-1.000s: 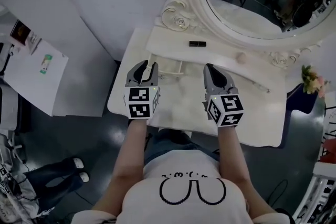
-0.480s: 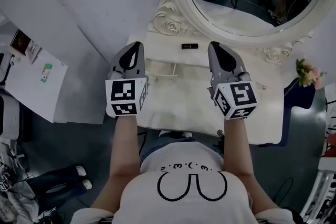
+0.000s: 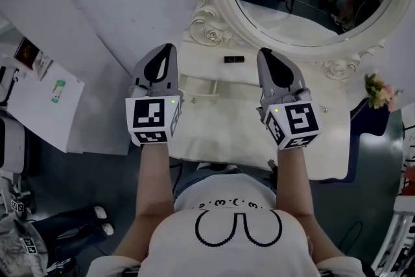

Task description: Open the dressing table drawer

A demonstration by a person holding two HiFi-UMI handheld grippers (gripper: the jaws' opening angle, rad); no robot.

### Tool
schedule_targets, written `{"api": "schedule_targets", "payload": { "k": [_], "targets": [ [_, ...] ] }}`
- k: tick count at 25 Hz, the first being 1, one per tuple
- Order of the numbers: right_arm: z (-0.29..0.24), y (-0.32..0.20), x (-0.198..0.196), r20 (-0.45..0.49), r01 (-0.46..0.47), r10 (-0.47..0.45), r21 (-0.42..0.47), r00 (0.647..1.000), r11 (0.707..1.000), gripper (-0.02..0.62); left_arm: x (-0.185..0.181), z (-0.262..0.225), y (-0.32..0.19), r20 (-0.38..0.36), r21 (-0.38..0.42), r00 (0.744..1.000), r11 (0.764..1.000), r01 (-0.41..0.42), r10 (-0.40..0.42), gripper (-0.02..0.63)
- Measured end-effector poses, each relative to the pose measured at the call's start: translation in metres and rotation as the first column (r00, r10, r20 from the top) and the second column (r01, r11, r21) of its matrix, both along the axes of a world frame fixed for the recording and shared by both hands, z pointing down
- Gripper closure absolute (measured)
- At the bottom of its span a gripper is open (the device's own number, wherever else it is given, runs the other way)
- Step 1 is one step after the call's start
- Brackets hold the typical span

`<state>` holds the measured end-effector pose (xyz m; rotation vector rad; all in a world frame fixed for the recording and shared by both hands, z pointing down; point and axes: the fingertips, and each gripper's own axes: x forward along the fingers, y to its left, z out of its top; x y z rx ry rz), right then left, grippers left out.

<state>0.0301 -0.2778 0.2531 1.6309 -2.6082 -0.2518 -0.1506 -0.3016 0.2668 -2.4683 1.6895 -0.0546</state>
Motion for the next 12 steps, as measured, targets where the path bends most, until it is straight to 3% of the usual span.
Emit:
{"api": "schedule_targets", "payload": {
  "k": [12],
  "targets": [
    [-0.0024,0.0015,0.0004,-0.012,-0.015,0.015,0.017,1.000,1.000,0.600,0.0035,-0.0019,0.0004,0.014,0.017,1.000,1.000,-0.011,0.010,0.607]
  ]
}}
